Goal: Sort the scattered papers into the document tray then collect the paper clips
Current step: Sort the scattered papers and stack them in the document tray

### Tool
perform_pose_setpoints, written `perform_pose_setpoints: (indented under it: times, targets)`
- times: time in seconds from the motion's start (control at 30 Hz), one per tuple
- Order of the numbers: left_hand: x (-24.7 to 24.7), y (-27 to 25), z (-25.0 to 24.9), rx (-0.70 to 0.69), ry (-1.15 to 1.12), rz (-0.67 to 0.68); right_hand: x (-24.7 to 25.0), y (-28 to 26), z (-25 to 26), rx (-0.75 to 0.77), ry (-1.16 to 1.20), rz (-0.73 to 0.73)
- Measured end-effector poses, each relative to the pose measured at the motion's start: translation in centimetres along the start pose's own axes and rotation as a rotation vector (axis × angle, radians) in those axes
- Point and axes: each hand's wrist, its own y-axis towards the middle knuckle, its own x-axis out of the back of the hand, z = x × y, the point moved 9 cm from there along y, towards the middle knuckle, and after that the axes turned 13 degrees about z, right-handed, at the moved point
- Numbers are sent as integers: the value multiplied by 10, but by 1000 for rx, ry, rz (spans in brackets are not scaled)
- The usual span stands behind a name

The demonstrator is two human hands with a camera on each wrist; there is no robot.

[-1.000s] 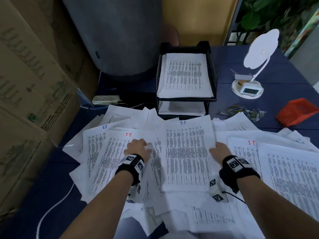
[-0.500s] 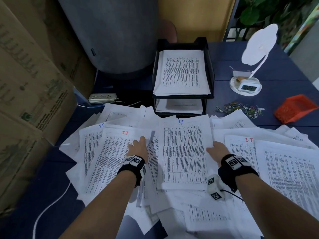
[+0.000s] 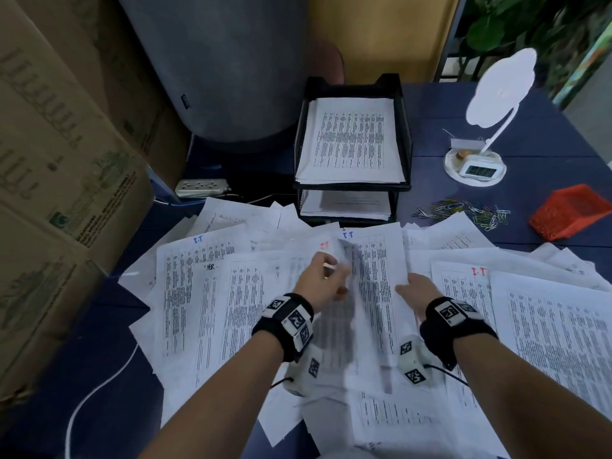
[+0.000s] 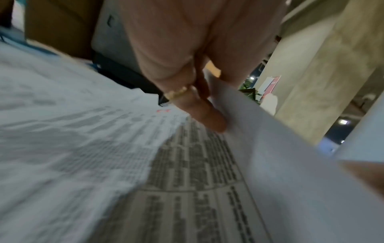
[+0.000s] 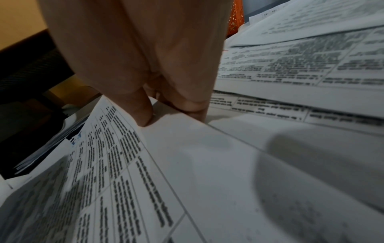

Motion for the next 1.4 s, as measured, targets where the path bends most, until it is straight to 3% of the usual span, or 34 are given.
perform_pose_setpoints:
  times: [0.03,0.1,0.2,0.3,0.47,0.6,0.67,0.77,0.87,0.97,1.27,1.4]
  targets:
    - [-5,2,3,2,-26,20,1,0,1,5,-2,-3]
    - [8,5,12,45,158,-62,0,2,0,30,21,17]
    - [60,1,42,305,571,-313,1,3,-4,37,62,29]
    - [82,0,71,461,584,-312,1,1,-1,20,86,37]
    - [56,12,72,383,477,-260,-1,-5,4,29,112,80]
    - [24,20,64,264,471,-115,-2,0,2,82,62,52]
    - [29,19,63,228,433,-159,2,-1,6,75,-2,12]
    - [65,6,66,301,458,-363,4,-2,10,23,-89,39]
    - [112,-15,85,550,573,-473,6,-1,11,-13,-118,44]
    - [151,-43,107,730,474,-575,5,2,12,-6,-123,31]
    - [172,-46,113,691,306,-606,3,5,15,10,-154,56]
    - [179,-36,95,601,425,-567,3,2,15,-2,-173,54]
